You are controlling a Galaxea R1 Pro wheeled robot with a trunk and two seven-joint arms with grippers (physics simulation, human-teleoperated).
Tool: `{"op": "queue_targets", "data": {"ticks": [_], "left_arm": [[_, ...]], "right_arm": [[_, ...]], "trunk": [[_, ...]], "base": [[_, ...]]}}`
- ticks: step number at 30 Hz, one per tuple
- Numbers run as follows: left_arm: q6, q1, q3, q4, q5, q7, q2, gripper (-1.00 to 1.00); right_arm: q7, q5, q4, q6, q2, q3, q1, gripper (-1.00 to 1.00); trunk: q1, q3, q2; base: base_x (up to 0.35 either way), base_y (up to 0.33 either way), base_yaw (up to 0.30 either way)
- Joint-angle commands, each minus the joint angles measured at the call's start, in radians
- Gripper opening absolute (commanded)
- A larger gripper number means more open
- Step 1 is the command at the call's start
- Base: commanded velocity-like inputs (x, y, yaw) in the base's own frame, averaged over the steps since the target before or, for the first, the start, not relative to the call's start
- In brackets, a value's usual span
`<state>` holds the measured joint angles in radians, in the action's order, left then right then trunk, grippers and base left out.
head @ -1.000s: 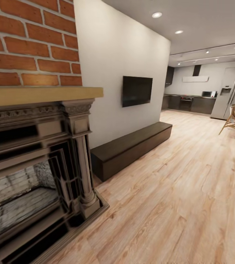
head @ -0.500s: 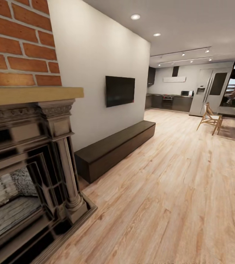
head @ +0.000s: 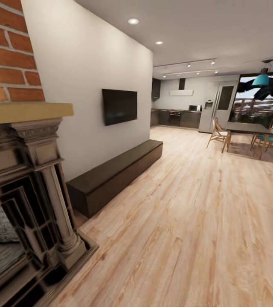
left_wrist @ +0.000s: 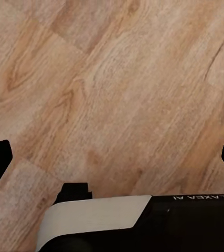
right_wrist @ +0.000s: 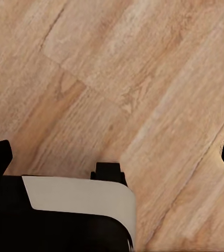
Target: Turn on the radio receiver that's on the table in the living room.
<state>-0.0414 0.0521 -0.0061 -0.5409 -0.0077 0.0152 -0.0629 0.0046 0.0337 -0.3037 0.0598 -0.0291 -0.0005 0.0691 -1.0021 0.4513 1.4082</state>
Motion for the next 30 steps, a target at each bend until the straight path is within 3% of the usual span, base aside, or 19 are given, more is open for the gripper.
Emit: {"op": "queue_targets", "data": {"ticks": [1, 30], "left_arm": [[0.0, 0.0, 0.0, 0.0, 0.0, 0.0, 0.0, 1.0], [0.0, 0.0, 0.0, -0.001, 0.0, 0.041, 0.0, 1.0]], "right_arm": [[0.0, 0.0, 0.0, 0.0, 0.0, 0.0, 0.0, 1.0], [0.0, 0.0, 0.0, 0.0, 0.0, -0.001, 0.0, 1.0]], "trunk": [[0.004, -0.003, -0.007], [0.115, -0.094, -0.21]], "base": [[0.0, 0.0, -0.277], [0.0, 0.0, -0.277]]}}
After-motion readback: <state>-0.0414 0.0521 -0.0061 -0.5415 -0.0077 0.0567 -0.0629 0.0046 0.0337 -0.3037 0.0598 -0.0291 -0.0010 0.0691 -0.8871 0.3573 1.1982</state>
